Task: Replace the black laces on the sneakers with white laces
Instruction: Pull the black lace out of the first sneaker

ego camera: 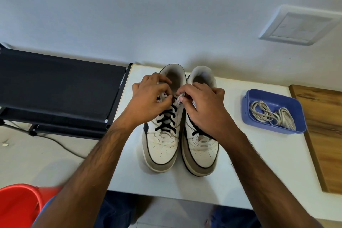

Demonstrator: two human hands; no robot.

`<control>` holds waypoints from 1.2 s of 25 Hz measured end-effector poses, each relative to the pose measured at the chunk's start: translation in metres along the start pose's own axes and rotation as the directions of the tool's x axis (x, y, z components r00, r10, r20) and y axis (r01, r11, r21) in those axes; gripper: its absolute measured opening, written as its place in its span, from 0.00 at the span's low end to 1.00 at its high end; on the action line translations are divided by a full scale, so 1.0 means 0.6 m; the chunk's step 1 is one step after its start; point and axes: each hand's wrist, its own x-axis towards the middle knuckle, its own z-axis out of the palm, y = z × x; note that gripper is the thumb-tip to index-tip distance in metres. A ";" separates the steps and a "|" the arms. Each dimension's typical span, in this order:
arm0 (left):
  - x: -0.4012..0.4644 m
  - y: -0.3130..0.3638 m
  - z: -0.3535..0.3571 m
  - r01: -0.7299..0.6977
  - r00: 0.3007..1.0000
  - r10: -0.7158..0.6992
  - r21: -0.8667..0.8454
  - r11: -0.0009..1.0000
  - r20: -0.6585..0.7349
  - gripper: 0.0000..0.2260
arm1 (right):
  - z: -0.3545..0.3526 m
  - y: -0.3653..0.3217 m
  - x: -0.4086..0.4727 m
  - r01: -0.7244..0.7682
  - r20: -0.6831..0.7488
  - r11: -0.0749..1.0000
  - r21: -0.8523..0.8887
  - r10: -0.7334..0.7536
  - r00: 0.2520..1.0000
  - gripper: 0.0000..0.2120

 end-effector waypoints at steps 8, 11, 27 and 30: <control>-0.004 -0.023 -0.031 -0.015 0.999 0.023 -0.294 0.956 0.025 0.12 | 0.008 0.001 0.001 0.003 -0.078 1.000 0.031 -0.001 0.997 0.07; -0.004 -0.025 -0.030 0.024 1.000 -0.024 -0.224 0.974 0.005 0.12 | 0.018 -0.020 -0.006 0.023 -0.130 0.999 -0.026 -0.027 0.991 0.04; -0.010 -0.024 -0.038 0.152 0.987 -0.099 -0.523 0.839 0.128 0.08 | 0.000 -0.024 -0.016 -0.117 -0.078 0.993 -0.024 0.115 0.990 0.08; -0.011 -0.021 -0.040 0.149 0.988 -0.099 -0.536 0.831 0.121 0.08 | 0.006 -0.050 0.005 -0.082 -0.097 0.995 -0.062 0.076 0.992 0.11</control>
